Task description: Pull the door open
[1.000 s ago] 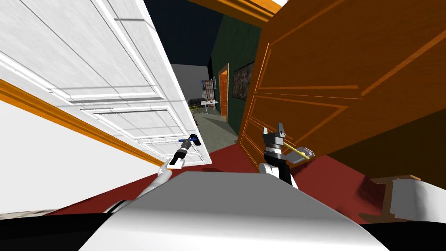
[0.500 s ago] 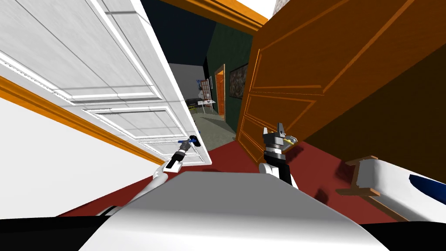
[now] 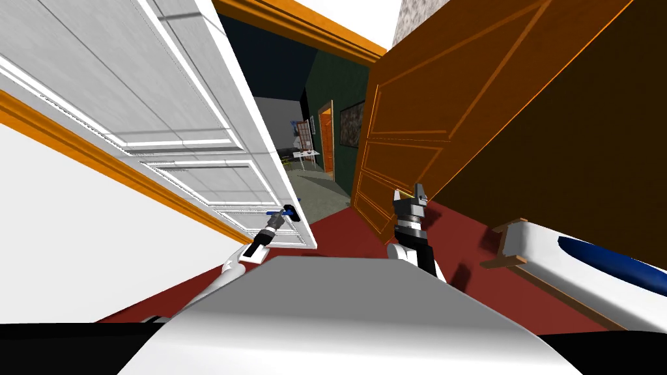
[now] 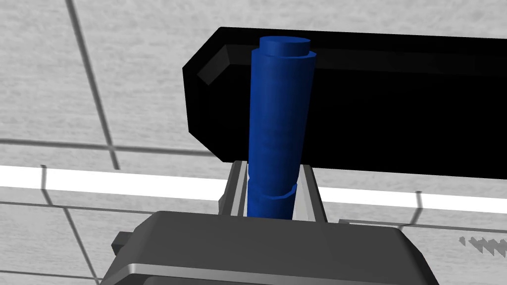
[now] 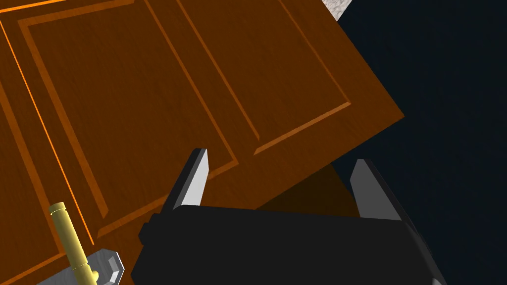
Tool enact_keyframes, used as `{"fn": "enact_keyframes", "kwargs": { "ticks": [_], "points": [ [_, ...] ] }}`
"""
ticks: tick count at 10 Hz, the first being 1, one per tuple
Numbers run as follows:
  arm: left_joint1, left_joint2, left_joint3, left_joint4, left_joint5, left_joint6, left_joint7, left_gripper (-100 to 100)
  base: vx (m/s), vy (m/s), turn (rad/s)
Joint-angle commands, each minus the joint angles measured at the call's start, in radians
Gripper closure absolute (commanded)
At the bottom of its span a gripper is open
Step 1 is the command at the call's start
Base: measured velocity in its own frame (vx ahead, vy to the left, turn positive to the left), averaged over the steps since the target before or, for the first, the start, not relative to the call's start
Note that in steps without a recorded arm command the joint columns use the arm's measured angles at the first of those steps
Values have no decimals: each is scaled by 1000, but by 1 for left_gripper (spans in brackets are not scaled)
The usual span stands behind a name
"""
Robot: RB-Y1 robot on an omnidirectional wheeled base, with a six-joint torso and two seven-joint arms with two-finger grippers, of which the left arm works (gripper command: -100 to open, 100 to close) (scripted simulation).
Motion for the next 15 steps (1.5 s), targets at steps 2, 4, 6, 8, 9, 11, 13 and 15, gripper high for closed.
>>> {"fn": "enact_keyframes", "kwargs": {
  "ticks": [2, 4, 6, 8, 9, 11, 13, 15],
  "points": [
    [35, 40, -18, -6, 4, -55, 26, 100, -233, 87, -151],
    [56, 63, -29, -11, 6, -86, 41, 100, -160, 73, -77],
    [80, 89, -42, -15, 8, -121, 57, 100, -182, 62, -102],
    [81, 90, -49, -18, 7, -123, 58, 100, -135, 46, -49],
    [92, 101, -58, -11, 6, -148, 68, 100, -134, 32, -125],
    [101, 114, -63, -4, 7, -172, 76, 100, -200, 83, -153],
    [113, 133, -71, 8, 9, -208, 89, 100, -177, 101, -140],
    [126, 152, -78, 18, 10, -243, 101, 100, -221, 105, -161]
  ]
}}
